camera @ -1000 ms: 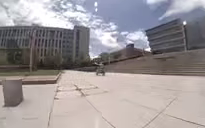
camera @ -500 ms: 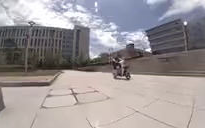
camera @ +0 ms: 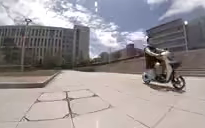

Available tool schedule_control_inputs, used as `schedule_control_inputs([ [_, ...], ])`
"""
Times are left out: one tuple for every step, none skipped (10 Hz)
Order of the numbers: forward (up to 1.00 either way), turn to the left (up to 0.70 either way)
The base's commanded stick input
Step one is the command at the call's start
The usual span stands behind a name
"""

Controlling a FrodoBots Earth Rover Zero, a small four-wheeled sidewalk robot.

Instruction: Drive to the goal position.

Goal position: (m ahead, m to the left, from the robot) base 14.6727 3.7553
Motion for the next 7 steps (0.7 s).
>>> schedule_control_inputs([
  [1.0, 0.05],
  [1.0, 0.05],
  [1.0, 0.05],
  [1.0, 0.05],
  [1.0, 0.05],
  [1.0, 0.05],
  [1.0, 0.05],
])
